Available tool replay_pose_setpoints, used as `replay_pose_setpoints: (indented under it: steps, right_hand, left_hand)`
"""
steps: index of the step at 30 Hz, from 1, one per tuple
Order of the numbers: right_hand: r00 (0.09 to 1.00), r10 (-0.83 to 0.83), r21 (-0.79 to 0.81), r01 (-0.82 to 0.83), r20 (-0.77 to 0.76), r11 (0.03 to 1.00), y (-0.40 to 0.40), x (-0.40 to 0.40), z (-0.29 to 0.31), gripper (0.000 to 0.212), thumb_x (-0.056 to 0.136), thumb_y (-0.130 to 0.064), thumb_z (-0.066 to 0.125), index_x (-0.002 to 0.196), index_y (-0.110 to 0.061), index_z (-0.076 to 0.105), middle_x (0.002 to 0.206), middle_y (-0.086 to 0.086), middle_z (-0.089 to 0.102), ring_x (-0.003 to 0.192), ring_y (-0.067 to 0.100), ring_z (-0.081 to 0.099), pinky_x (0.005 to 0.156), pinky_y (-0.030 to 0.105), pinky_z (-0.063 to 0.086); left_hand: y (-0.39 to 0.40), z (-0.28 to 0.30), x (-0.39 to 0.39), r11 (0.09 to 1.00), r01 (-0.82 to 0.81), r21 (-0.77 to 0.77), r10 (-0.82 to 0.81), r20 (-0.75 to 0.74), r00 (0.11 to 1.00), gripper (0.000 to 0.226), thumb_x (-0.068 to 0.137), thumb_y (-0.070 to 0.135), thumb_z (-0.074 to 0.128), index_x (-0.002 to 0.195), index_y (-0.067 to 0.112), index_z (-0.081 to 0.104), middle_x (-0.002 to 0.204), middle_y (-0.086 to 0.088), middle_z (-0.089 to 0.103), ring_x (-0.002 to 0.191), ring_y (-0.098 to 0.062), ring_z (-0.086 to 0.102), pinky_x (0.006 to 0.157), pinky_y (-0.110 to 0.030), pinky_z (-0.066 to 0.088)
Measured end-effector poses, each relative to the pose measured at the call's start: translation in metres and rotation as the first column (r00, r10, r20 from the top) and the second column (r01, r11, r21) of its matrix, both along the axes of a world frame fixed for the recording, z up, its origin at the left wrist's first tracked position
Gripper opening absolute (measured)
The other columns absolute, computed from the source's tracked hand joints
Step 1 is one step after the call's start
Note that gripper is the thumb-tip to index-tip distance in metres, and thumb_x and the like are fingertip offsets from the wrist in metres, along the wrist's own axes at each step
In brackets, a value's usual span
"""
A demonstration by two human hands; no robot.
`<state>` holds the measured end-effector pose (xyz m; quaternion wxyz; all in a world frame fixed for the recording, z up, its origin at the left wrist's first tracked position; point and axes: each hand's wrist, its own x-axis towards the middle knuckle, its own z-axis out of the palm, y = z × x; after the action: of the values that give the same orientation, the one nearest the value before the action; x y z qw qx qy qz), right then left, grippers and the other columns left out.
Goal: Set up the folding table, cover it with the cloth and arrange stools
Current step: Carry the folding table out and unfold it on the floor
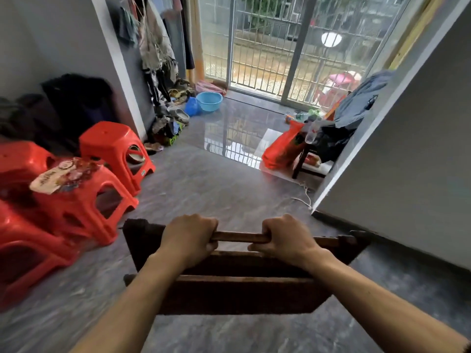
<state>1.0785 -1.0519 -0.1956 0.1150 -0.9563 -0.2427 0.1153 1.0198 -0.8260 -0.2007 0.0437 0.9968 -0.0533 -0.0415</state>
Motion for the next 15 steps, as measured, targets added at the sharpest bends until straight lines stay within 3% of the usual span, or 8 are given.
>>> replay_pose_setpoints:
  steps: [4,10,15]
  right_hand:
    - [0.999,0.027,0.044,-0.026,-0.026,0.999,0.023,0.03,-0.012,0.048,0.069,-0.067,0.072,0.07,-0.021,0.057,0.073,-0.004,0.064,0.069,0.016,0.059,0.065,0.036,0.051]
    - [0.983,0.18,0.084,-0.176,-0.042,0.981,0.031,0.104,-0.04,0.047,0.072,-0.065,0.072,0.073,-0.021,0.056,0.069,-0.005,0.061,0.06,0.014,0.056,0.059,0.033,0.048]
    - [0.928,0.361,0.127,-0.349,-0.095,0.929,0.015,0.187,-0.07,0.039,0.076,-0.059,0.074,0.075,-0.024,0.056,0.073,-0.004,0.061,0.065,0.016,0.056,0.057,0.035,0.049]
  left_hand:
    - [0.021,0.0,0.02,0.999,-0.035,0.039,0.035,0.009,0.999,0.018,0.082,0.04,0.058,0.09,0.025,0.054,0.094,-0.003,0.066,0.09,-0.029,0.064,0.068,-0.035,0.044]
    - [0.021,-0.018,0.066,0.979,-0.179,0.096,0.183,-0.035,0.982,0.021,0.084,0.045,0.058,0.093,0.027,0.056,0.096,-0.001,0.065,0.092,-0.025,0.063,0.068,-0.034,0.041]
    - [-0.017,-0.037,0.117,0.93,-0.346,0.128,0.359,-0.102,0.928,0.021,0.083,0.046,0.059,0.094,0.028,0.057,0.096,-0.001,0.067,0.094,-0.025,0.065,0.067,-0.034,0.042]
